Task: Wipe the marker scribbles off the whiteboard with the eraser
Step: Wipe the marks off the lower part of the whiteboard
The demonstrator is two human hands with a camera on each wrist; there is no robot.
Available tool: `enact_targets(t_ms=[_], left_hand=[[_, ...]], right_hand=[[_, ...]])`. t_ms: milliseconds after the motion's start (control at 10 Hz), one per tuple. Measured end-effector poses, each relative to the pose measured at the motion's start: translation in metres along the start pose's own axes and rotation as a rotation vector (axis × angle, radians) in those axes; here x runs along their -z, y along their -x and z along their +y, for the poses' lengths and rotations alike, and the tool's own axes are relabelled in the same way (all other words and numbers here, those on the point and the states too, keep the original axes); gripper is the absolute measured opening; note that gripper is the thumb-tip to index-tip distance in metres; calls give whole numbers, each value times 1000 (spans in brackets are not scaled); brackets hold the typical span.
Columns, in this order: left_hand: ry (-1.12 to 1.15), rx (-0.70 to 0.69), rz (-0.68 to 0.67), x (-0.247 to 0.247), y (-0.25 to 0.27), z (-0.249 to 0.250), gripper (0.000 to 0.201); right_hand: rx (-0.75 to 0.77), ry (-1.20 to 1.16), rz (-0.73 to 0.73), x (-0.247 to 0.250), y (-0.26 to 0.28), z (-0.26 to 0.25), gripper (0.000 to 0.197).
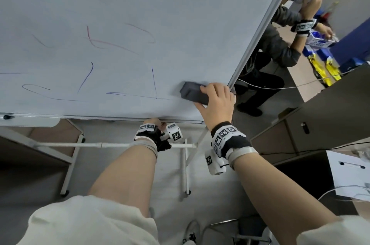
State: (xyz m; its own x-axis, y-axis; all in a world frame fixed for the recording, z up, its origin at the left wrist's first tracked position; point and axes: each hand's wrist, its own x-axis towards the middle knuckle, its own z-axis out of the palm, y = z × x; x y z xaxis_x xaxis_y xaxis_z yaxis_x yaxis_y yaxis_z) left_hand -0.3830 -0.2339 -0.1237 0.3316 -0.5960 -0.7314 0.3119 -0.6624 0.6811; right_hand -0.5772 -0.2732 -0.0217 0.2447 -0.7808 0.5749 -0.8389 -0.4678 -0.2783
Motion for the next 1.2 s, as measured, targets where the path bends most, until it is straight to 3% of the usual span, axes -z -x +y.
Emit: enact_targets(t_ms=[100,200,300,500,600,700,800,900,1000,1100,1200], left_hand=[[-338,-69,10,0,13,7,25],[-309,-71,26,1,7,8,34],[-421,-124,62,0,-1,5,27],[-512,-264,75,5,-17,-2,37],[-491,-270,66,8,-5,4,36],[-493,-232,108,12,-2,9,40],[-531,-295,59,13,-8,10,41],[-569,-337,75,11,-14,9,42],[-609,-306,36,16,-16,13,40],[-490,-235,-19,22,-28,11,37],[51,-12,-134,22,-27,12,43]], right_hand=[[-53,-33,-5,2,1,2,47],[-88,-114,125,7,-11,4,46],[-131,-107,64,-7,-1,8,48],[-314,-53,-144,-49,42,17,52],[-338,-28,-218,-58,41,7,52],[-297,-57,-174,-54,32,-3,50],[-278,-75,11,-46,20,-5,50],[-298,-75,-30,-50,19,-8,50],[-339,-55,-301,-63,29,-14,52],[-312,-94,-248,-62,31,-20,50],[-174,-145,10,-57,17,-26,46]])
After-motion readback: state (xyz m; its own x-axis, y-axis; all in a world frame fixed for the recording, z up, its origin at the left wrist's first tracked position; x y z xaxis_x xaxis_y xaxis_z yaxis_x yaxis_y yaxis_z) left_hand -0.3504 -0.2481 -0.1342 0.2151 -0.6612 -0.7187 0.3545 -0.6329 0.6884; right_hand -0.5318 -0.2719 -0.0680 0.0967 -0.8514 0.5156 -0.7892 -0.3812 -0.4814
